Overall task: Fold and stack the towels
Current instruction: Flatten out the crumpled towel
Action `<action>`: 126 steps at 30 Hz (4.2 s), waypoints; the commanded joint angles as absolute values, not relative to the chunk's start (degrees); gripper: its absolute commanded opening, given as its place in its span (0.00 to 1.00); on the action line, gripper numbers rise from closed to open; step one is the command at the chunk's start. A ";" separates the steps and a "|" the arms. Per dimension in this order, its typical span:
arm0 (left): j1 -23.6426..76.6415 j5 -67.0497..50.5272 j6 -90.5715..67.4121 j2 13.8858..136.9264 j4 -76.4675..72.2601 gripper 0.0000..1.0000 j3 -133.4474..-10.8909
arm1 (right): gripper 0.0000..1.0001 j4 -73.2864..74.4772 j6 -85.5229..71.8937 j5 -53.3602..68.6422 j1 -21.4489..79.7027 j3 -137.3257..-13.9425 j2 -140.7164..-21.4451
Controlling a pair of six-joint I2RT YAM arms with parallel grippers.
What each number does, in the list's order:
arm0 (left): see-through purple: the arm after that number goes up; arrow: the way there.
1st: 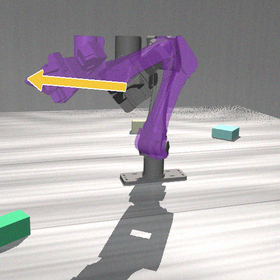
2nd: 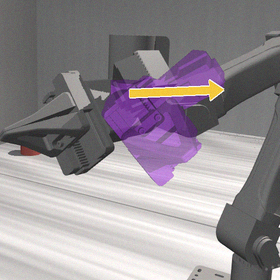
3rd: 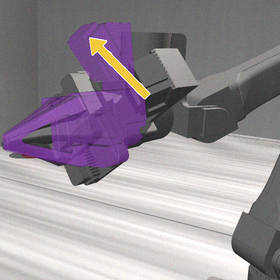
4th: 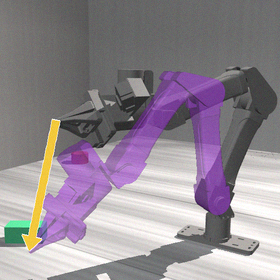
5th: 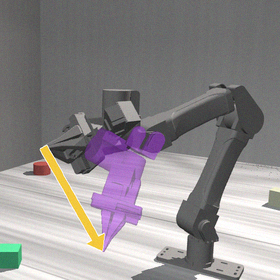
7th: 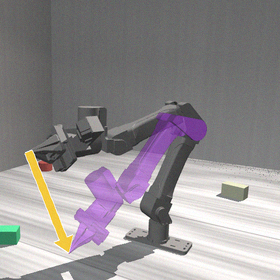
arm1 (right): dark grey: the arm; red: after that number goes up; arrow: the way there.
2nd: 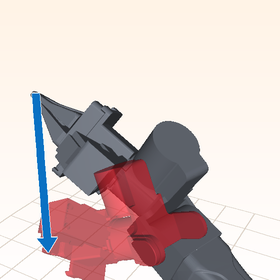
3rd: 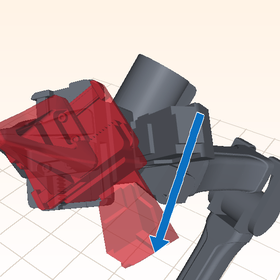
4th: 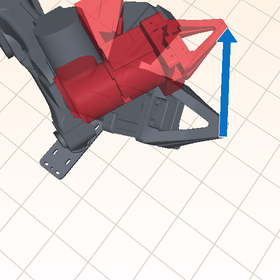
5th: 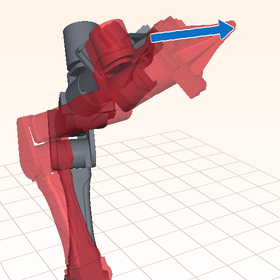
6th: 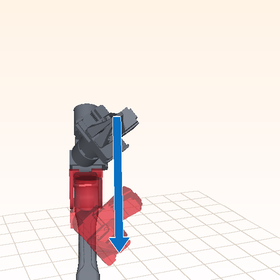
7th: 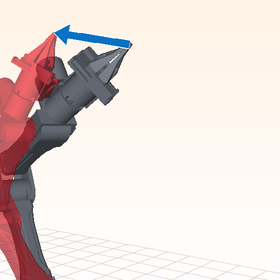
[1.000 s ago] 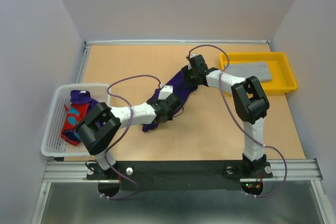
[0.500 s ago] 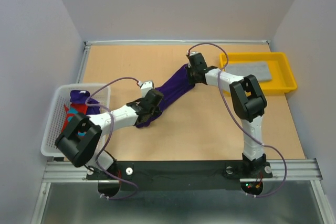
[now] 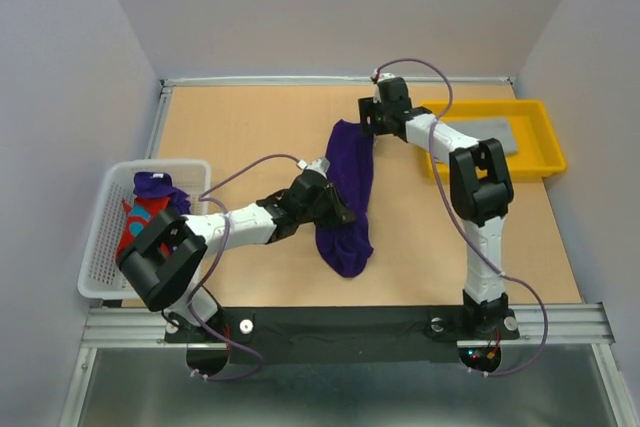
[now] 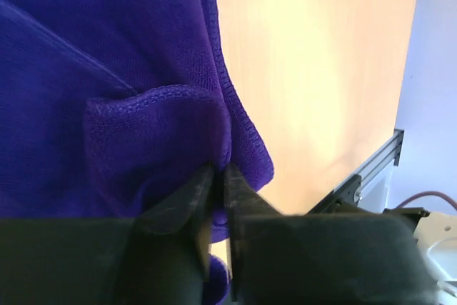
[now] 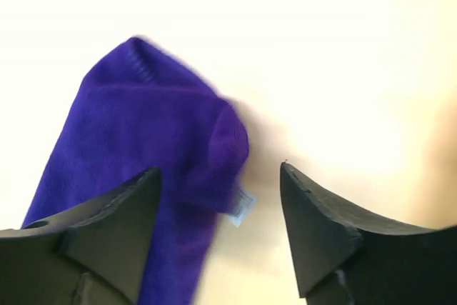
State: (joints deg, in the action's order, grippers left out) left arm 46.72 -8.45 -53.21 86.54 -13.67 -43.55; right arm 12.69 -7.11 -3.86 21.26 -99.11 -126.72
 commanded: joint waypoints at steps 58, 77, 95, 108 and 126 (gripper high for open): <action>56.43 18.89 -47.81 96.95 6.32 0.00 -64.07 | 0.73 9.05 -25.14 19.94 21.44 -32.26 -67.68; 52.56 22.50 -55.02 64.87 18.81 0.00 -36.06 | 0.69 -5.62 -29.88 29.27 27.25 -32.43 -81.99; 41.75 14.16 -55.63 52.90 8.99 0.00 -23.12 | 0.16 3.16 -18.11 6.07 15.82 -57.64 -97.99; 42.28 6.42 -54.41 58.37 0.70 0.00 -21.62 | 0.54 12.65 -15.83 2.90 27.86 -57.57 -88.50; 42.28 7.38 -53.61 57.22 1.49 0.00 -21.53 | 0.50 13.45 6.14 13.16 29.88 -65.65 -99.67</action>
State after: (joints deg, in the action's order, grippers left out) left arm 42.02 6.68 -54.50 58.41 2.09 -21.82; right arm 13.91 0.27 6.90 29.34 -62.65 -99.83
